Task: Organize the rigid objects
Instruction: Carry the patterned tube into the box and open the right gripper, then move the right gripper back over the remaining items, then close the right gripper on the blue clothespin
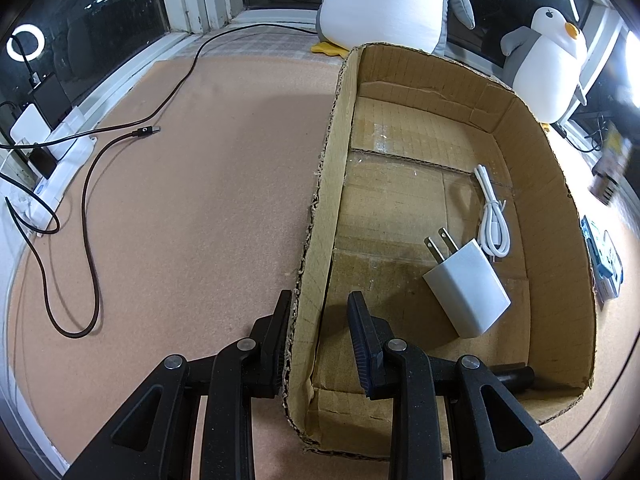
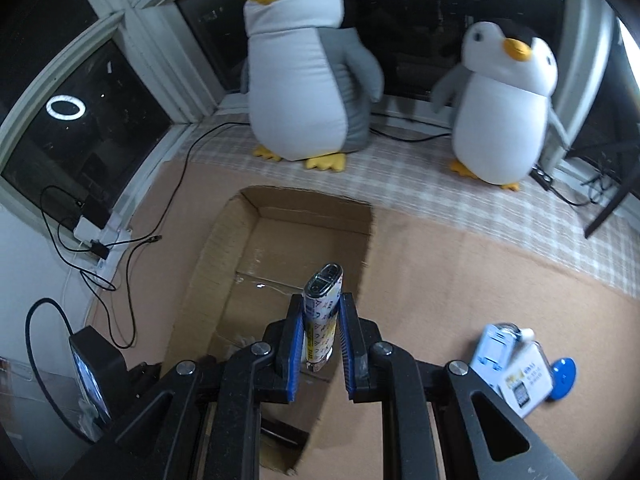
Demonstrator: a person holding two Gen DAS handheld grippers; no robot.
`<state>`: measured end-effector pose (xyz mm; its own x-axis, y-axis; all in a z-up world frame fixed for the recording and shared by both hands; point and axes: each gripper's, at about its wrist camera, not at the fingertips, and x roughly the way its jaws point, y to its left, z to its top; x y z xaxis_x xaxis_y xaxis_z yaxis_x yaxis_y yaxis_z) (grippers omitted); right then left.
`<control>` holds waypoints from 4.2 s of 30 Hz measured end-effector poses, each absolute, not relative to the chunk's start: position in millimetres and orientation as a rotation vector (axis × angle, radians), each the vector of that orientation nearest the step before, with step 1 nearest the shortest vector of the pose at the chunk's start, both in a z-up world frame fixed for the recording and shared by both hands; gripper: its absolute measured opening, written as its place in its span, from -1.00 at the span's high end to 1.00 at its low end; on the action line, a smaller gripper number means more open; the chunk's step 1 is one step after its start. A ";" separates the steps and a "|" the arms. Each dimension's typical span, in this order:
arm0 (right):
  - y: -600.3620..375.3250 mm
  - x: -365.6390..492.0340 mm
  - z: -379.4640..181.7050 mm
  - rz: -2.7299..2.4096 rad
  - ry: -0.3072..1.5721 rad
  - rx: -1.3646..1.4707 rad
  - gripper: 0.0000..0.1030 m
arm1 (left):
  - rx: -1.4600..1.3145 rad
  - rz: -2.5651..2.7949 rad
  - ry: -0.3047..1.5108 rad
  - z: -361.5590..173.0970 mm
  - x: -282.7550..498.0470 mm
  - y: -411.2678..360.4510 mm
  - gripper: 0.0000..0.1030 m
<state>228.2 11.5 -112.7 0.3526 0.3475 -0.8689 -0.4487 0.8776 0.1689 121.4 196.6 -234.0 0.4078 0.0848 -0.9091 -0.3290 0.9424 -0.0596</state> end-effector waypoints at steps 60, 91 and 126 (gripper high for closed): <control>-212.1 199.6 -109.0 0.453 0.999 0.099 -0.14 | -0.182 0.303 1.128 -232.2 123.5 184.2 0.43; -147.9 276.9 -214.4 0.556 1.307 0.086 0.62 | -0.163 0.318 1.131 -232.0 124.1 182.1 0.42; -206.8 219.0 -212.6 0.437 1.261 0.165 0.56 | -0.171 0.313 1.124 -231.7 120.3 180.7 0.42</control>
<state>219.0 -206.8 -212.6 0.2357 0.4061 -0.8829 -0.2275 0.9063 0.3562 120.3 180.7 -231.7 0.3947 0.1602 -0.9047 -0.3309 0.9434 0.0228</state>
